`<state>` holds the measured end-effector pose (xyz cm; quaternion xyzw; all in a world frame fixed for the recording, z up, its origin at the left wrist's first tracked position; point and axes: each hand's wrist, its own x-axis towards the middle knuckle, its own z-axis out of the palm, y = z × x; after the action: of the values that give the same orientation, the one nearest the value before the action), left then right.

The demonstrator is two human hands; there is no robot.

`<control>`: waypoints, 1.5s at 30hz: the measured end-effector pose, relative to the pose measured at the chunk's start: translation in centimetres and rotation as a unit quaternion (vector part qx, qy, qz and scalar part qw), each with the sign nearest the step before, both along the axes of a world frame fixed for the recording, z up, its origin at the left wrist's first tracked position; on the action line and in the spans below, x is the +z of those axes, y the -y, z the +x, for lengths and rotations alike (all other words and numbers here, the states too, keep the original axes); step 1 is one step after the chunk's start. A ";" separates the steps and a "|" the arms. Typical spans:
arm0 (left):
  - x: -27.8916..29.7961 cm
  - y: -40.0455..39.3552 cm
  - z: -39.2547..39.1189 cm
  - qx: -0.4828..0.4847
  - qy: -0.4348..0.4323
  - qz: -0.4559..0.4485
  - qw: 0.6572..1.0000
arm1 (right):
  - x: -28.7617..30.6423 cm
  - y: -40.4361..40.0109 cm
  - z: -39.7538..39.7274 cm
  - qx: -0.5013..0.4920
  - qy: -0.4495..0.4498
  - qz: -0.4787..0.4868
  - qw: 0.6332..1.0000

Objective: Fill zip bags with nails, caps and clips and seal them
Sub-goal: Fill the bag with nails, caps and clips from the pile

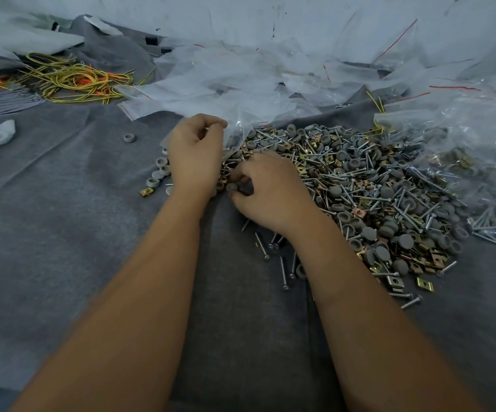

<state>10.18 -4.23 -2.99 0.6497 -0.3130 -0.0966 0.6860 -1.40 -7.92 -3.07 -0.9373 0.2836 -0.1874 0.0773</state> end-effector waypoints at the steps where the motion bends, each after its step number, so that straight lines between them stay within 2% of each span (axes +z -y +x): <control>1: 0.0 0.1 -0.1 -0.009 -0.006 -0.001 1.000 | -0.1 0.0 0.0 -0.001 -0.008 -0.008 1.000; 5: -0.1 0.5 -0.6 -0.056 0.005 0.000 0.998 | 0.1 0.1 -0.2 -0.021 -0.005 -0.013 1.000; 8: -0.2 0.6 -0.6 -0.063 0.017 -0.002 0.998 | 0.4 0.1 -0.5 -0.059 0.033 -0.010 0.998; 15: -0.6 0.3 -0.7 -0.047 0.085 0.029 0.995 | 1.1 0.1 -0.9 -0.113 0.264 0.034 0.957; 18: -0.4 0.2 -0.8 -0.066 0.118 0.052 0.989 | 1.0 0.2 -0.8 -0.110 0.295 0.017 0.949; 25: -0.3 0.0 -1.2 -0.083 0.127 0.047 0.987 | 0.1 0.8 -0.7 -0.129 0.219 -0.003 0.967; 29: -0.3 0.1 -1.3 -0.081 0.135 0.038 0.987 | 0.4 0.9 -0.7 -0.128 0.198 0.029 0.971; 34: -0.7 0.5 -0.8 -0.027 0.170 0.048 0.984 | 0.8 0.6 -0.8 -0.103 0.277 0.028 0.955; 38: -0.7 0.6 -0.1 0.036 0.128 0.017 0.991 | 1.0 0.1 -0.7 -0.094 0.299 0.019 0.949; 40: -0.7 0.6 0.2 0.053 0.096 -0.004 0.994 | 1.0 0.0 -0.6 -0.060 0.251 0.025 0.966; 45: -0.2 0.4 0.7 0.077 0.002 -0.059 0.995 | 0.3 -0.9 0.1 0.061 0.049 0.031 0.996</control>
<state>10.86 -4.66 -3.21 0.6304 -0.2682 -0.0237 0.7281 -1.33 -7.04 -2.76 -0.9397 0.2269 -0.2195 0.1313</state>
